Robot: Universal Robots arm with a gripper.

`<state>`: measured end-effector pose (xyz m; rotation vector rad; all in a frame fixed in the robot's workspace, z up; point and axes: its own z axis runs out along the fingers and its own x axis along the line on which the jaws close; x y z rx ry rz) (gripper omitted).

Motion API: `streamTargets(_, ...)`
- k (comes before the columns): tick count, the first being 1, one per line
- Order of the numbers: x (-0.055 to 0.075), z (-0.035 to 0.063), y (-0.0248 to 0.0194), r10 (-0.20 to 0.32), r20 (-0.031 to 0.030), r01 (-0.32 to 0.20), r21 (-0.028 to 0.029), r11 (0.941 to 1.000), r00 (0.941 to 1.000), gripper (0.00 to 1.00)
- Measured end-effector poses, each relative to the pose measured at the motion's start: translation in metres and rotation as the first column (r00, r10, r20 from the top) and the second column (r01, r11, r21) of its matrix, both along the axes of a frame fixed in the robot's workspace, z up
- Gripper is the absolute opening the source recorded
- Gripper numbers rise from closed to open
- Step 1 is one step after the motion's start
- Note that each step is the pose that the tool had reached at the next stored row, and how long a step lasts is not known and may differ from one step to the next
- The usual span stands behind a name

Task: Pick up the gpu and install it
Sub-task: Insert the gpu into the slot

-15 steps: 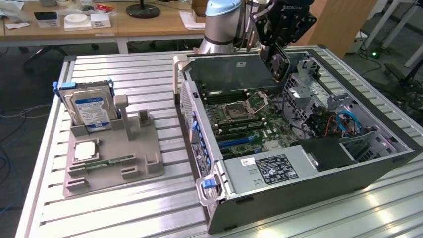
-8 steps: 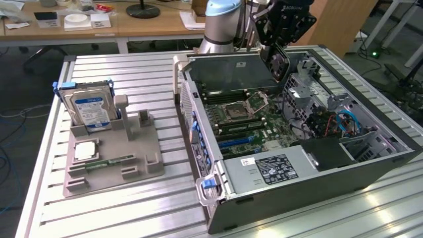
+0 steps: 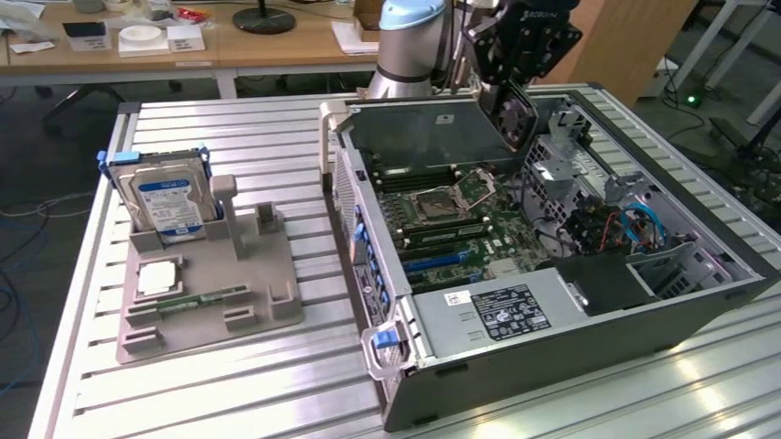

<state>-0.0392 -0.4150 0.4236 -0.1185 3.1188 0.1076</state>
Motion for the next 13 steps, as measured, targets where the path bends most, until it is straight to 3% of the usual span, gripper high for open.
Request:
streamTargets(6,0.0,0.0,0.0,0.109,0.0,-0.109,0.0,0.9941,0.9941,0.27)
streamTargets(10,0.0,0.0,0.0,0.18,0.0,-0.18,0.0,0.9837,0.9837,0.27)
streamTargets(13,0.0,-0.0001,0.0,0.234,0.0,-0.234,-0.0001,0.9723,0.9723,0.27)
